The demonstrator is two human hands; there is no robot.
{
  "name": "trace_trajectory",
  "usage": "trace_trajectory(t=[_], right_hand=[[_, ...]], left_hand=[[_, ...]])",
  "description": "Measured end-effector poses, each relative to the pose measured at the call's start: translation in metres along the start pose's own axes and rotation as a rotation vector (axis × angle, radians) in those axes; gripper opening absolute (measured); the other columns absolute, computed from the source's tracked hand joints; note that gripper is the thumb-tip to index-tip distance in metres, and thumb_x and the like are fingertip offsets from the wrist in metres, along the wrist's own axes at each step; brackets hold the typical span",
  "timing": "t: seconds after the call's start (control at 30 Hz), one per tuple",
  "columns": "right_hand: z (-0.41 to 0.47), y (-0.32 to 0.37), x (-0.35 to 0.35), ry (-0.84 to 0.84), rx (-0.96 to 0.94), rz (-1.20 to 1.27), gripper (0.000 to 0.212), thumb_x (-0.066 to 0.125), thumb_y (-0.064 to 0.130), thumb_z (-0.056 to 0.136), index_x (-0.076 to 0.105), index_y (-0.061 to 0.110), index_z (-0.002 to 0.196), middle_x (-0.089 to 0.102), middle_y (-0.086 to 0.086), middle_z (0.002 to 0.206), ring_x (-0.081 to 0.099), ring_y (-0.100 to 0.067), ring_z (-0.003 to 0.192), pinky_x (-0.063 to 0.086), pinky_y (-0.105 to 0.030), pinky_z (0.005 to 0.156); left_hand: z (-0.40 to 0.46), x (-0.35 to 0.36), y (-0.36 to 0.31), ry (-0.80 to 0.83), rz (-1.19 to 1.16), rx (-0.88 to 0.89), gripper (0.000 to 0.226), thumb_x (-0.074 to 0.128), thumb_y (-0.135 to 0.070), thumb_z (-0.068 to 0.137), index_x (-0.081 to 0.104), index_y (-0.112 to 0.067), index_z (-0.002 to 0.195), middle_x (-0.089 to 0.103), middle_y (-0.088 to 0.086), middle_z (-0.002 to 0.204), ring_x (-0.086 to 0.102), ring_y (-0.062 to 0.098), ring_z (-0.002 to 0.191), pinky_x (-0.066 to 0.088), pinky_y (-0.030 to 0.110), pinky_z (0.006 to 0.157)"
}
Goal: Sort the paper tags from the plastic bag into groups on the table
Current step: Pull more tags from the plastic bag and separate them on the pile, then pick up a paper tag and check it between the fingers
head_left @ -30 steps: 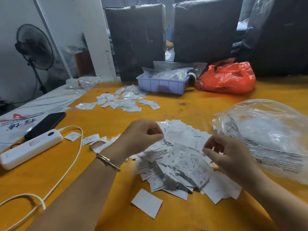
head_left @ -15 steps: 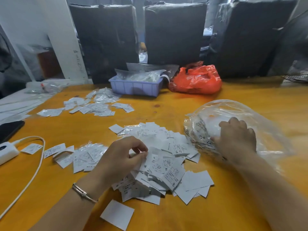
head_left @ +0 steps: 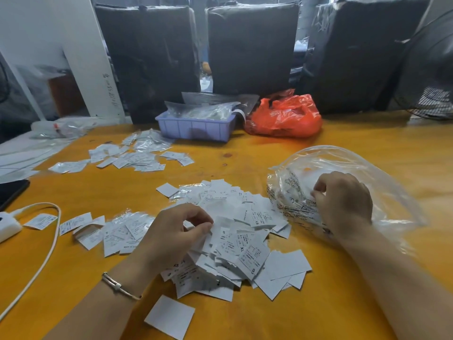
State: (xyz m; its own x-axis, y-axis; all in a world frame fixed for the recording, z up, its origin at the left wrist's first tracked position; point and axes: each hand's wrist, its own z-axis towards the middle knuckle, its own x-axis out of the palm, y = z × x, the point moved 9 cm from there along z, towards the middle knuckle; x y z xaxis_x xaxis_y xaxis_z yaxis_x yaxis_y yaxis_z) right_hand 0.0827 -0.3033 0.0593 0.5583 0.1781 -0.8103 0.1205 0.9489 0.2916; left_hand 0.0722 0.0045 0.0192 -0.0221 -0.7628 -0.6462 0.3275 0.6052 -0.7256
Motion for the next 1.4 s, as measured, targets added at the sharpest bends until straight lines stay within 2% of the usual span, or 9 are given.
trace_trajectory(t=[0.2, 0.4, 0.47, 0.57, 0.73, 0.9, 1.07, 1.17, 1.4], right_hand=[[-0.005, 0.002, -0.019, -0.215, -0.042, 0.219, 0.021, 0.081, 0.015, 0.075, 0.065, 0.003, 0.069, 0.063, -0.013, 0.067, 0.050, -0.028, 0.063, 0.034, -0.029, 0.056], [-0.025, 0.024, -0.054, -0.462, -0.189, 0.585, 0.005, 0.072, 0.012, 0.085, 0.072, 0.008, 0.082, 0.070, -0.004, 0.071, 0.062, -0.019, 0.060, 0.048, -0.028, 0.056], [-0.029, 0.034, -0.047, -0.318, -0.162, 0.875, 0.010, 0.068, 0.008, 0.088, 0.069, 0.017, 0.082, 0.071, 0.004, 0.071, 0.063, -0.009, 0.060, 0.048, -0.021, 0.054], [-0.044, 0.060, -0.014, 0.080, -0.039, 1.252, 0.012, 0.062, 0.004, 0.091, 0.064, 0.014, 0.084, 0.072, -0.004, 0.075, 0.062, -0.012, 0.060, 0.046, -0.018, 0.051], [-0.073, 0.094, 0.023, 0.480, 0.068, 1.450, 0.008, 0.067, 0.010, 0.083, 0.062, 0.005, 0.087, 0.073, -0.011, 0.078, 0.064, -0.017, 0.063, 0.046, -0.022, 0.052], [-0.079, 0.104, 0.024, 0.518, 0.016, 1.428, 0.007, 0.068, 0.001, 0.084, 0.064, 0.007, 0.084, 0.074, -0.011, 0.077, 0.065, -0.018, 0.065, 0.047, -0.020, 0.053], [-0.077, 0.105, 0.024, 0.574, 0.023, 1.409, 0.015, 0.074, -0.001, 0.076, 0.066, 0.006, 0.086, 0.074, -0.010, 0.078, 0.067, -0.015, 0.068, 0.048, -0.018, 0.056], [-0.083, 0.111, 0.027, 0.644, -0.003, 1.419, 0.019, 0.077, -0.001, 0.072, 0.067, 0.005, 0.087, 0.072, -0.012, 0.079, 0.067, -0.018, 0.073, 0.052, -0.020, 0.064], [-0.085, 0.112, 0.031, 0.675, 0.016, 1.405, 0.027, 0.078, 0.015, 0.068, 0.068, 0.006, 0.092, 0.070, -0.012, 0.077, 0.064, -0.020, 0.064, 0.050, -0.023, 0.058]], left_hand=[[-0.001, -0.001, 0.000, 0.002, 0.013, -0.002, 0.014, 0.071, -0.019, 0.089, 0.074, -0.032, 0.087, 0.066, -0.029, 0.088, 0.062, -0.002, 0.089, 0.050, 0.020, 0.069], [-0.001, -0.004, -0.003, -0.030, 0.019, 0.009, 0.012, 0.071, -0.019, 0.089, 0.073, -0.031, 0.089, 0.066, -0.027, 0.086, 0.062, -0.004, 0.083, 0.050, 0.018, 0.065], [-0.002, -0.009, -0.006, -0.068, -0.016, 0.035, 0.010, 0.071, -0.023, 0.090, 0.072, -0.032, 0.094, 0.065, -0.027, 0.089, 0.062, -0.006, 0.081, 0.048, 0.014, 0.063], [-0.002, -0.010, -0.015, -0.069, -0.013, 0.093, 0.025, 0.068, -0.046, 0.089, 0.064, -0.039, 0.113, 0.061, -0.029, 0.110, 0.056, -0.008, 0.105, 0.046, 0.012, 0.080], [-0.005, 0.003, -0.028, 0.054, -0.093, 0.122, 0.063, 0.058, -0.072, 0.076, 0.053, -0.046, 0.132, 0.055, -0.033, 0.131, 0.047, -0.013, 0.123, 0.037, 0.015, 0.096], [-0.005, 0.006, -0.033, 0.059, -0.107, 0.132, 0.044, 0.072, -0.053, 0.078, 0.063, -0.043, 0.119, 0.071, -0.023, 0.103, 0.060, -0.003, 0.111, 0.040, 0.021, 0.092], [-0.006, 0.012, -0.022, 0.137, -0.045, 0.081, 0.058, 0.070, -0.061, 0.077, 0.051, -0.052, 0.132, 0.053, -0.033, 0.133, 0.042, -0.013, 0.127, 0.031, 0.013, 0.095], [-0.008, 0.016, -0.028, 0.169, -0.037, 0.126, 0.060, 0.072, -0.056, 0.079, 0.049, -0.052, 0.134, 0.058, -0.032, 0.126, 0.045, -0.011, 0.126, 0.032, 0.013, 0.094], [-0.009, 0.008, -0.040, 0.122, -0.106, 0.187, 0.013, 0.076, -0.039, 0.080, 0.072, -0.029, 0.087, 0.065, -0.015, 0.096, 0.059, 0.010, 0.104, 0.045, 0.030, 0.093]])
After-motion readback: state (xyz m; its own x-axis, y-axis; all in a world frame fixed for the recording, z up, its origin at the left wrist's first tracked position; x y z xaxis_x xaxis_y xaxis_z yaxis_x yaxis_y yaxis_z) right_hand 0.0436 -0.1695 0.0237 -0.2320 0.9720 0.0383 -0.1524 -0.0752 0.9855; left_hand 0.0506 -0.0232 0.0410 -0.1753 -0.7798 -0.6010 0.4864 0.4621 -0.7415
